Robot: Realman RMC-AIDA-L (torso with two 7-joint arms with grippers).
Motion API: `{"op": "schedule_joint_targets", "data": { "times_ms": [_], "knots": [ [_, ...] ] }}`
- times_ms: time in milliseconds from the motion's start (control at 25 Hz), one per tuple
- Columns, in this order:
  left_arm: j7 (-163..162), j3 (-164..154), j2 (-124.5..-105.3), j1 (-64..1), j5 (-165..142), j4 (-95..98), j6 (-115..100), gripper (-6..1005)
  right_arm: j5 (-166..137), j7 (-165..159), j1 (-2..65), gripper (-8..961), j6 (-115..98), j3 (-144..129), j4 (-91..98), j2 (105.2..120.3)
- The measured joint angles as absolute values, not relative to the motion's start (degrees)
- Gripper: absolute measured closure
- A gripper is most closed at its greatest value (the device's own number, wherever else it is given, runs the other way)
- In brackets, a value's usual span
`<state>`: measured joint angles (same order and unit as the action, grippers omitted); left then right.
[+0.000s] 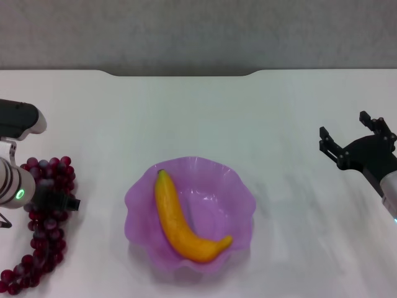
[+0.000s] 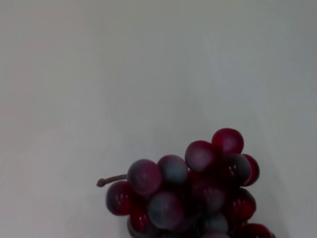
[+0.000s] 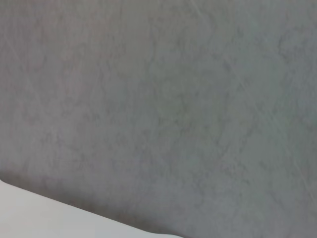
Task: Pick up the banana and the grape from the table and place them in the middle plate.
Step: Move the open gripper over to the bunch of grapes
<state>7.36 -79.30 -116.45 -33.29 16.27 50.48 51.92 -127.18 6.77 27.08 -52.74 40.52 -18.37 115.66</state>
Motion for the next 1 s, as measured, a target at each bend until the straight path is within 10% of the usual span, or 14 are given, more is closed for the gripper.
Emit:
{"op": "schedule_joint_targets", "data": {
  "times_ms": [1000],
  "knots": [
    [6.86,-79.53,-116.72,-32.01,16.52,50.75,49.24,435,-127.18,6.81,26.64,70,-52.92,40.70,-18.28,115.57]
  ]
}}
